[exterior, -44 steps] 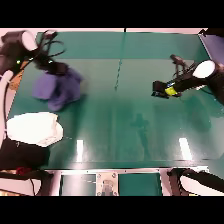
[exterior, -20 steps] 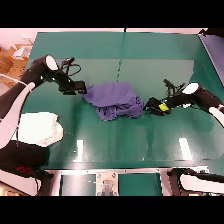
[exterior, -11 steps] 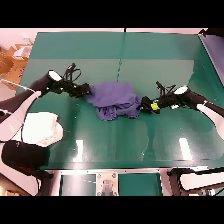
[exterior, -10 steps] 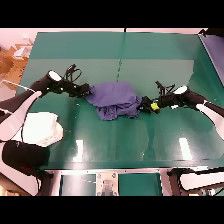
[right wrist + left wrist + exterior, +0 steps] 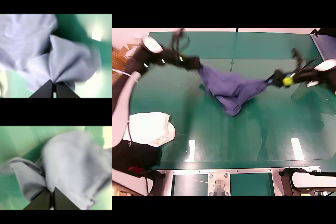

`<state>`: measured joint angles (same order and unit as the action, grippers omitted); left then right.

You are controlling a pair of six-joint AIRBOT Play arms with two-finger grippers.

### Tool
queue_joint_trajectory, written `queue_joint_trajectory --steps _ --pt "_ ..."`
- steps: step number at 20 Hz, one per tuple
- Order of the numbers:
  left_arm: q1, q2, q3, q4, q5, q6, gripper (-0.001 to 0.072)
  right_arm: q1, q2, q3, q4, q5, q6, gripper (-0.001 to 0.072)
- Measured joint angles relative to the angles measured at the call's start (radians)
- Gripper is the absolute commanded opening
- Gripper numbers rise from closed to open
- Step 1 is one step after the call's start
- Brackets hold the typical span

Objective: Fold the shirts.

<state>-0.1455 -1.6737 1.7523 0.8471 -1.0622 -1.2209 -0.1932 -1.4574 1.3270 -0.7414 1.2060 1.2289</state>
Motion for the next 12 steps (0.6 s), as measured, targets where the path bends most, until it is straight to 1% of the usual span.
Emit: queue_joint_trajectory --steps 3,5,9,12 --pt "0.000 0.117 0.182 0.022 -0.040 -0.018 0.0028 -0.068 0.123 0.174 -0.005 0.082 -0.002 0.0019" --pt "0.000 0.221 0.256 0.031 -0.054 -0.025 0.0028 -0.110 0.215 0.264 -0.007 0.110 -0.002 0.0019" --pt "0.000 0.426 0.313 0.060 -0.095 -0.039 0.0029 -0.200 0.415 0.386 -0.008 0.127 -0.003 0.0019" --pt "0.000 0.521 0.321 0.137 -0.145 -0.089 0.0029 -0.248 0.517 0.417 -0.024 0.106 -0.003 0.0019"
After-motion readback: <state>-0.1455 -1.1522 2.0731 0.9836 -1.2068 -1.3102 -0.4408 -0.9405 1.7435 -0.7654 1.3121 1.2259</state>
